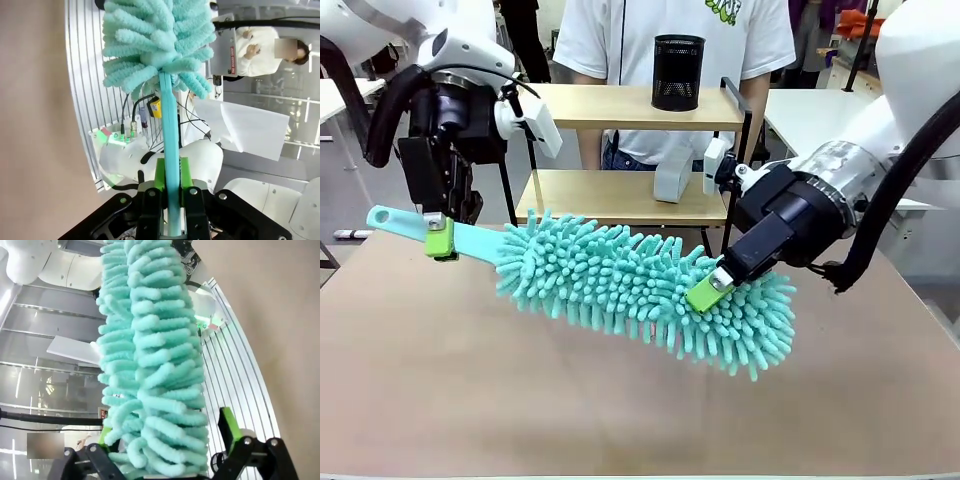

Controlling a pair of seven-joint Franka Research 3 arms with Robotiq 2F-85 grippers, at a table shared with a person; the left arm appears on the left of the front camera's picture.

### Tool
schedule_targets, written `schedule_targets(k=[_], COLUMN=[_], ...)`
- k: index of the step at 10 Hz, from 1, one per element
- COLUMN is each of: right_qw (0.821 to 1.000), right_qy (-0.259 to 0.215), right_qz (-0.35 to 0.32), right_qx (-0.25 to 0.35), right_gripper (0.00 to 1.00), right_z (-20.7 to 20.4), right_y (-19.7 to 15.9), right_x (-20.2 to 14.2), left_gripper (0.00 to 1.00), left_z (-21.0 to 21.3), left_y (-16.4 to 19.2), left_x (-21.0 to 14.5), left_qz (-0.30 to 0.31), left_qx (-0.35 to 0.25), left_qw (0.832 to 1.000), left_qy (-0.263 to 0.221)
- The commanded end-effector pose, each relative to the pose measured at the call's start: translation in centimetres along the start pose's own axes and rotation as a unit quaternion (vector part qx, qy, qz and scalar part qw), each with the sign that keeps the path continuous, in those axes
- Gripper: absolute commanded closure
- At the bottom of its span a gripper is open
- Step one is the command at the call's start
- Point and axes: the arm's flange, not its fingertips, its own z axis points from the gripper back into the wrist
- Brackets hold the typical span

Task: Clean the shelf.
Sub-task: Hand the Duster back to the human.

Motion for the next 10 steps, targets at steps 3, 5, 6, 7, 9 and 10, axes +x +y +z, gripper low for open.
schedule_targets(k=[3,5,6,7,9,10], right_qw=[0.999,0.999,0.999,0.999,0.999,0.999], right_qy=[0.035,0.034,0.035,0.035,0.037,0.039], right_qz=[0.032,0.028,0.031,0.032,0.033,0.034], right_qx=[-0.002,0.001,-0.001,0.0,-0.002,0.0], right_gripper=[0.6,1.0,0.76,1.0,1.0,1.0], right_z=[0.28,0.41,0.37,0.41,0.36,0.32], right_y=[0.14,-0.07,-0.04,-0.04,-0.08,-0.08], right_x=[-0.1,-0.1,-0.08,-0.08,-0.07,-0.07], left_gripper=[0.88,0.88,0.88,0.88,0.88,0.88], left_z=[2.27,2.26,2.26,2.24,2.2,2.15], left_y=[-0.93,-0.71,-0.78,-0.84,-0.77,-0.74], left_x=[0.07,-0.03,-0.02,-0.01,-0.05,-0.07], left_qz=[0.006,0.008,0.009,0.009,0.011,0.012], left_qx=[-0.015,-0.02,-0.02,-0.019,-0.02,-0.021], left_qw=[1.0,1.0,1.0,1.0,1.0,1.0], left_qy=[-0.012,-0.008,-0.007,-0.006,-0.004,-0.004])
